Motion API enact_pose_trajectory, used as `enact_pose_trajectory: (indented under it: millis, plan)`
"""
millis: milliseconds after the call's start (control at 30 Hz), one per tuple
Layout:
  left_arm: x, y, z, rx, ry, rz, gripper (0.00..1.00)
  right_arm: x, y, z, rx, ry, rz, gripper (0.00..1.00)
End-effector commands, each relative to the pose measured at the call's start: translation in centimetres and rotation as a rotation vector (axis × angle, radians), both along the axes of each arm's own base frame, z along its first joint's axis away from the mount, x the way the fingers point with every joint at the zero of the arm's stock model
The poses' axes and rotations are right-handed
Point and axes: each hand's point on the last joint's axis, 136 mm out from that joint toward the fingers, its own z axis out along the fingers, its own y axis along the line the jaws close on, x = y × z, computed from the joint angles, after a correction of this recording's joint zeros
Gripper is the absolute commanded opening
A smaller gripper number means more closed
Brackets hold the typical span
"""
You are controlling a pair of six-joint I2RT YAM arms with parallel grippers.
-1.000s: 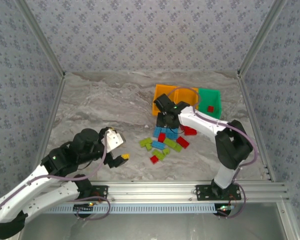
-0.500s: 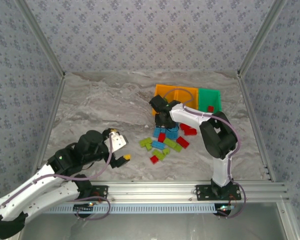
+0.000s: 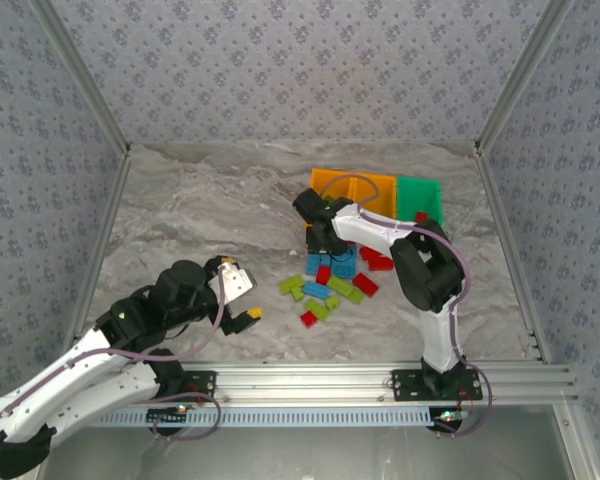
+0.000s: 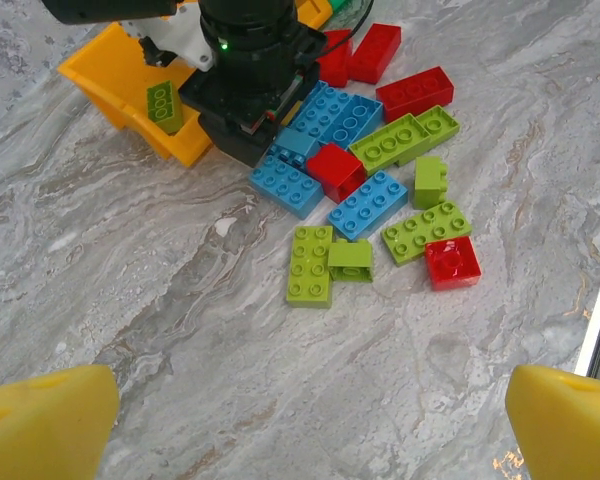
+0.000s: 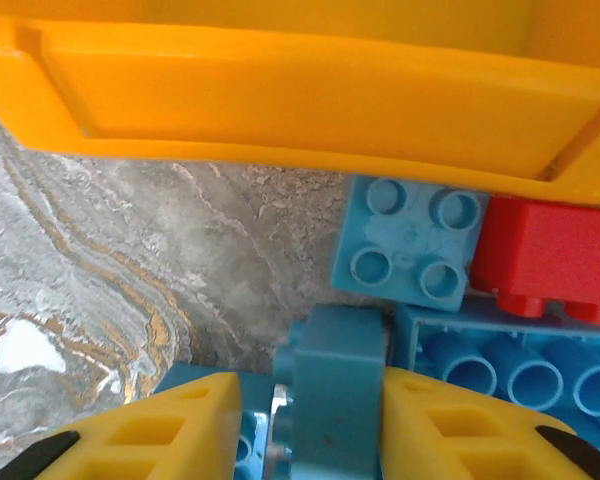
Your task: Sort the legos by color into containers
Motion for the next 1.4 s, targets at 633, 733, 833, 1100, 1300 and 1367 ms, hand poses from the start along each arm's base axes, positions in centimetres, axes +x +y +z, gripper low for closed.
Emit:
enact_pose_trajectory:
  millis: [633,733,833,1100,1300,1367]
  plan:
    - [-2.0,-1.2,1.3,-0.109,-0.049,-0.145,0.99,0.4,-3.7,12.9,0.09,-0.318,-0.031,0.16]
    - [-2.0,-1.0,1.6,-0.128,-0.075,-0.14,0.99,2.2,-7.3,14.5,0.056,-0.375,-0.076,0.15]
    - [-1.7,-0.8,1.3,-0.115,-0.081,-0.123,0.99,5.1,-10.2,14.2,0.071,-0.39,-0.124,0.15]
    - [-1.3,-1.2,0.1,-0.079,-0.046,-0.117,0.99,13.1,-13.0,9.0,0.138,-0.302,-0.182,0.2]
    - [-1.1,-1.1,-0.2,-0.067,-0.041,-0.111,0.99,14.2,-13.4,10.4,0.112,-0.278,-0.171,0.38]
    - [-1.2,-1.1,-0.2,-0.067,-0.04,-0.111,0.99,13.3,-13.8,12.2,0.105,-0.3,-0.17,0.42]
